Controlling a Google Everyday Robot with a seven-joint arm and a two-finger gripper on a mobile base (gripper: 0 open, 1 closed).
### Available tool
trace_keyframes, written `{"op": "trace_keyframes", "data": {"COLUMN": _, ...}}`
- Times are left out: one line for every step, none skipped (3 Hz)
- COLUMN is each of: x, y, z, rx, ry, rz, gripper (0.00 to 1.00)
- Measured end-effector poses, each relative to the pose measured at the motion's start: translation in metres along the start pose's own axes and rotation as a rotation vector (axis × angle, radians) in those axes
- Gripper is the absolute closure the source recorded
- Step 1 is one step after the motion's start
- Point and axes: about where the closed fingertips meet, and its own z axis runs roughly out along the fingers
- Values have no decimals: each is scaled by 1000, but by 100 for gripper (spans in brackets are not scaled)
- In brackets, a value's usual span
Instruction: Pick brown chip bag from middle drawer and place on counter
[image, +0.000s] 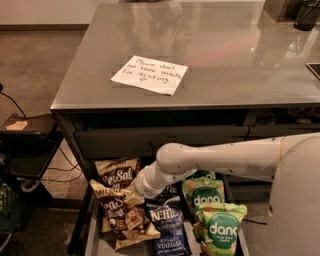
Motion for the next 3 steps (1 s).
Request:
{"op": "trace_keyframes", "data": {"x": -9, "y": 3, "z": -19, "rx": -6, "ry": 1, "rz": 16, "gripper": 100}}
{"op": "trace_keyframes", "data": {"x": -25, "y": 11, "z": -69, "rx": 33, "ry": 11, "rz": 28, "gripper": 100}}
{"op": "trace_keyframes", "data": {"x": -51, "y": 12, "z": -124, "rx": 88, "ry": 19, "rz": 0, "gripper": 100}}
